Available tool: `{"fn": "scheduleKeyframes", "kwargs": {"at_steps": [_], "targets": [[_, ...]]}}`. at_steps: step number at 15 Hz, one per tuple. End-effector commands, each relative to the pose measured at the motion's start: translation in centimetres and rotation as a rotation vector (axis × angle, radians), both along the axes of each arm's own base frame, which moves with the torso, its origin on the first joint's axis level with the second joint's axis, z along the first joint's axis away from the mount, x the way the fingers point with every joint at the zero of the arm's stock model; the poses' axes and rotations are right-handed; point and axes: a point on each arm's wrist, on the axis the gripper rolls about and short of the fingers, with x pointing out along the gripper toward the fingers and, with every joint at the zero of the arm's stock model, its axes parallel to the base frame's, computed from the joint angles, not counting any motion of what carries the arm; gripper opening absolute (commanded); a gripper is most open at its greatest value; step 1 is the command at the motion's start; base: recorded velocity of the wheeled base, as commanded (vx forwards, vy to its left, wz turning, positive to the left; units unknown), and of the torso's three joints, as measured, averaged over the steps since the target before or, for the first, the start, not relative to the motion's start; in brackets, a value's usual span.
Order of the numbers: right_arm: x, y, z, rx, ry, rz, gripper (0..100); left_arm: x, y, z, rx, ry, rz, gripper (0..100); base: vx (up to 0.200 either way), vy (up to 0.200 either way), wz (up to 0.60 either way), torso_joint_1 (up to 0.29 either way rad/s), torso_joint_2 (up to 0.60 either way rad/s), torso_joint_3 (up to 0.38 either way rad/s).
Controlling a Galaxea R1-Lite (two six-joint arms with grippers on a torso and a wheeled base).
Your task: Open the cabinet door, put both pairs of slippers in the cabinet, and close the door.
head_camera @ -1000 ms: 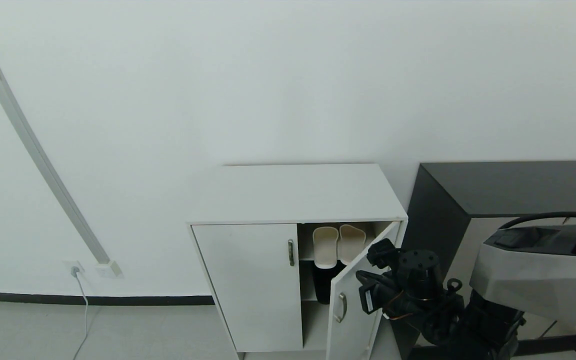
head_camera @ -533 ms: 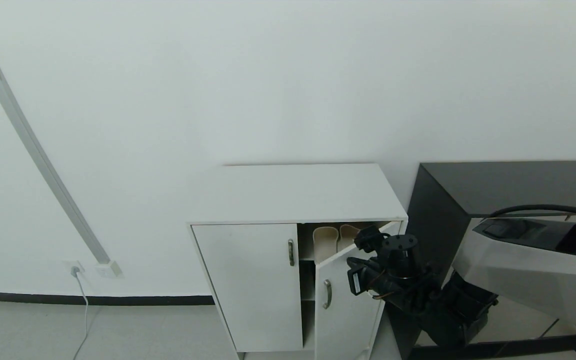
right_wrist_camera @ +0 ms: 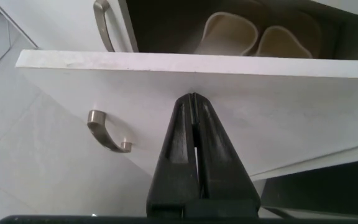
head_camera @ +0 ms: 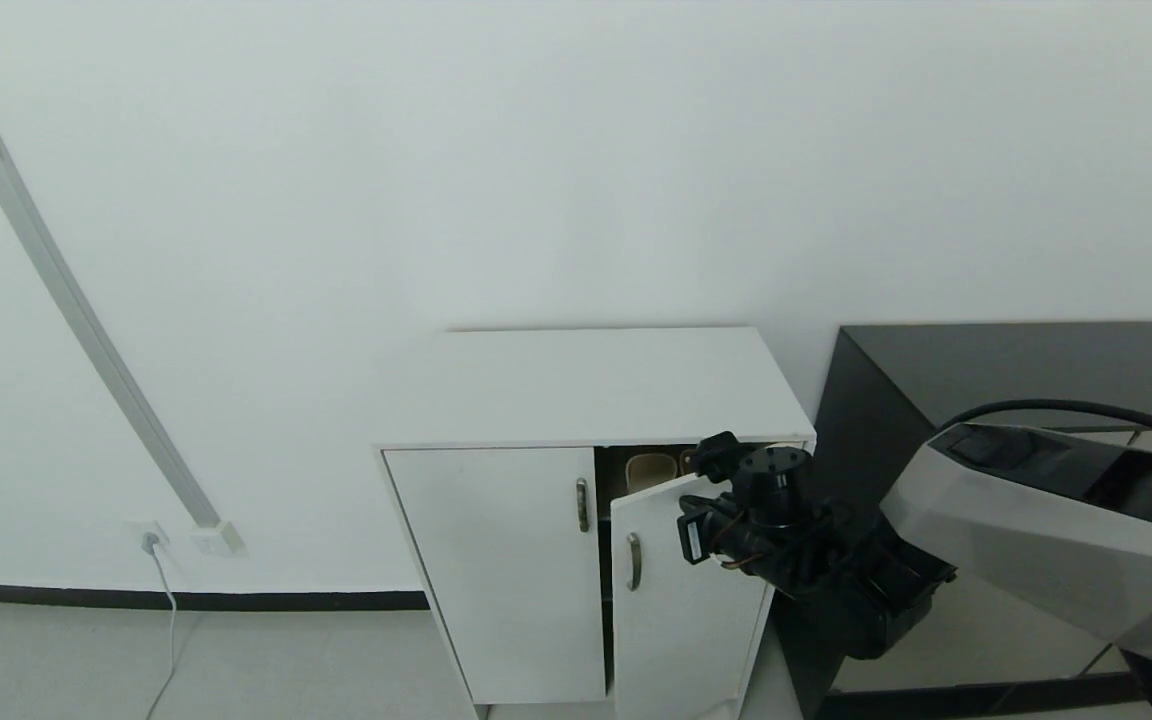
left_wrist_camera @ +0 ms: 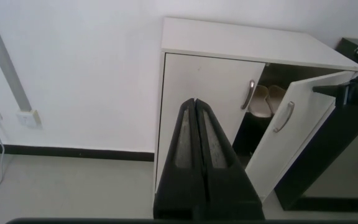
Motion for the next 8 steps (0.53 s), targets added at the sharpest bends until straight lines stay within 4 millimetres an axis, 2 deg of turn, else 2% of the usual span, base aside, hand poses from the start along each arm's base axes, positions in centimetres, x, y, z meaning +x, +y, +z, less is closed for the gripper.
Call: {"fn": "scheduleKeyframes", "kwargs": {"at_steps": [1,8], "targets": [[0.6,0.4,0.0,0.008,-0.013,-0.002,0,0.0,0.0,0.0,0.000,0.000,0.001,0,0.000,0.000,0.00,0.000,0.00,0.000],[2.4,1.4,0.4,0.017,-0.027,-0.008,0,0.0,0.0,0.0,0.000,0.001,0.001,0,0.000,0.000,0.00,0.000,0.00,0.000]]}}
